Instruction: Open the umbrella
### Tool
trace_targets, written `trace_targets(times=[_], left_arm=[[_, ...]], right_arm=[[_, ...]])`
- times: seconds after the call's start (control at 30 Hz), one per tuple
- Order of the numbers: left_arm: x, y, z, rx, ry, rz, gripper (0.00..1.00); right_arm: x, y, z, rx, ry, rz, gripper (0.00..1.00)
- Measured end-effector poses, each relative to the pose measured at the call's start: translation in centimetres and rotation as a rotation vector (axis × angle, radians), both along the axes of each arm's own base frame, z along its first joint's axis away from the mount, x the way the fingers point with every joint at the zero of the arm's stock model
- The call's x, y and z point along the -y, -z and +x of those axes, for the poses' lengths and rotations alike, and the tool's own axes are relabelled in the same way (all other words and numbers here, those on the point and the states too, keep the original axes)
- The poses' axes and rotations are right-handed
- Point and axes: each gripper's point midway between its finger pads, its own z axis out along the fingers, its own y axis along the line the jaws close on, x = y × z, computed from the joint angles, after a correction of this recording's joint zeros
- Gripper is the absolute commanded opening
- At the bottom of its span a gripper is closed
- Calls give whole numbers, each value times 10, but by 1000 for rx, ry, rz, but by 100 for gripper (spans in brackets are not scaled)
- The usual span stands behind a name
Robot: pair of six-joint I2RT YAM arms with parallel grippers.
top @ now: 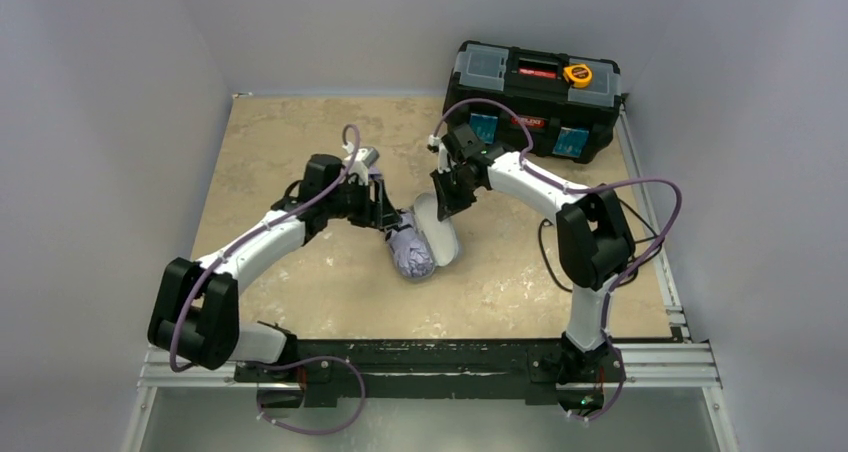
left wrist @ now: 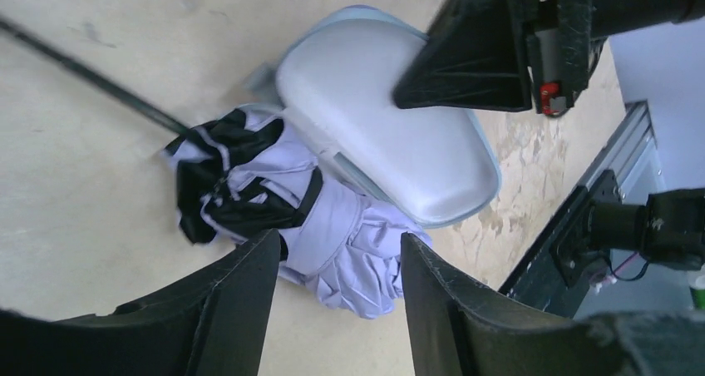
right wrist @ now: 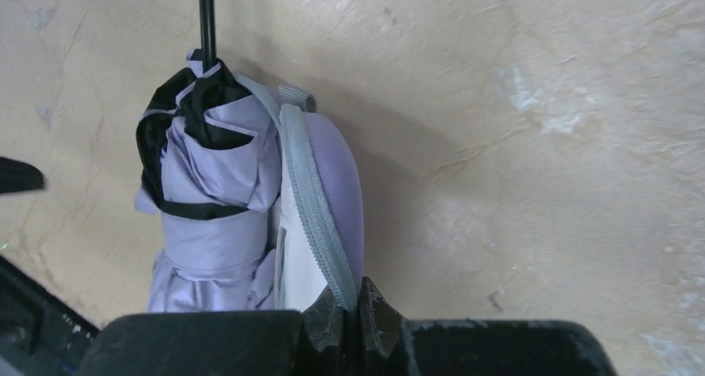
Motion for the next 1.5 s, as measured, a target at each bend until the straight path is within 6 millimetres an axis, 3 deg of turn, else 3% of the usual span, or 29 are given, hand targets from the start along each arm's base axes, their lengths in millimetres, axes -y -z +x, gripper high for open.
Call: trace_targets(times=[0.2,0.3,0.43,0.57,0.7,0.77,0.93,1.13,1.5], left_arm=[[38,10,-27,-88,72,77,59],[39,16,-26,-149,40,116,62],[31,22,-27,-115,59,204,70],[26,8,-31,120,274,295,70],[19,-27,-49,532,639,381,69],[16,-33,-62,671,823,420,69],[12,-14,-89,839,1224,439,67],[22,9,-101,930,1441,419,59],[45,36,-69,921,1490,474,59]], right_arm=[[0,19,-16,-81,-7,55,0],[1,27,-20,-111,17,83,0],[-5,23,-16,-109,19,127,0],[-10,20,-16,-103,-11,152,0],[-12,17,-20,-83,-116,163,0],[-14,15,-20,-76,-186,161,0],[-23,21,-9,-64,-385,147,0],[-27,28,-7,-104,-545,145,0],[-24,22,-18,-138,-612,158,0]])
